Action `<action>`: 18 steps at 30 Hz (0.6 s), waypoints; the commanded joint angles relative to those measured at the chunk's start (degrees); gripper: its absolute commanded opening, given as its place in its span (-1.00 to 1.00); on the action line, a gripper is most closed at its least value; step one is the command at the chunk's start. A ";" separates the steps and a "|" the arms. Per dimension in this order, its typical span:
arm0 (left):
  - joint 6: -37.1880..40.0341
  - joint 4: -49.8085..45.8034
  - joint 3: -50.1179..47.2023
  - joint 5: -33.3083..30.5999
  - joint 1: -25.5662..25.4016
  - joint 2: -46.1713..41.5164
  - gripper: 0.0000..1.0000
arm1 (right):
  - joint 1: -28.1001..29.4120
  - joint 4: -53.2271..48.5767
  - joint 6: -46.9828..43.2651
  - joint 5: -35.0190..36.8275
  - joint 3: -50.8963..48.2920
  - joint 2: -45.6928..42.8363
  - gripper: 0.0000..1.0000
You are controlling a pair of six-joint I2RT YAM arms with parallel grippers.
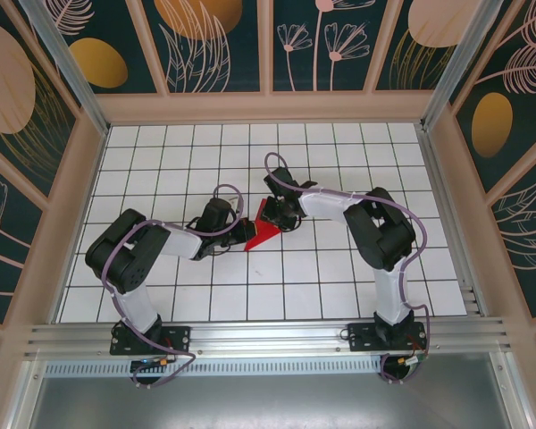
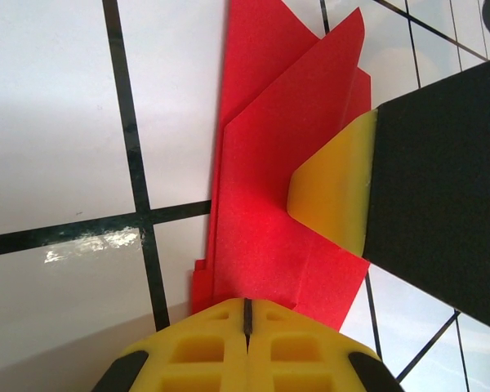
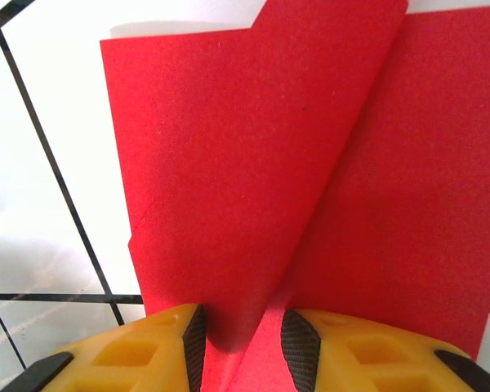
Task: Fold a paper plane with a square sheet of paper (pick it up from the middle)
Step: Fourth fold the wing at the center of the table.
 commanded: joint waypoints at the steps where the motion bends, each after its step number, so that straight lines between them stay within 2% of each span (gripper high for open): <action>1: 2.13 -6.07 0.88 -4.46 -0.12 2.13 -0.98 | -0.83 -7.31 -1.76 4.32 -3.46 7.72 -0.23; 10: 3.87 -10.36 1.15 -6.49 -0.16 4.10 -1.00 | -2.02 2.31 -6.10 0.40 -3.01 -5.38 -0.16; 16: 3.96 -11.71 0.92 -7.91 -0.23 4.90 -1.00 | -2.48 9.70 -9.43 -3.24 -6.67 -12.56 -0.29; 18: 3.98 -11.87 0.89 -7.94 -0.21 4.94 -1.00 | -2.39 11.81 -9.83 -6.56 -7.97 -13.01 -0.42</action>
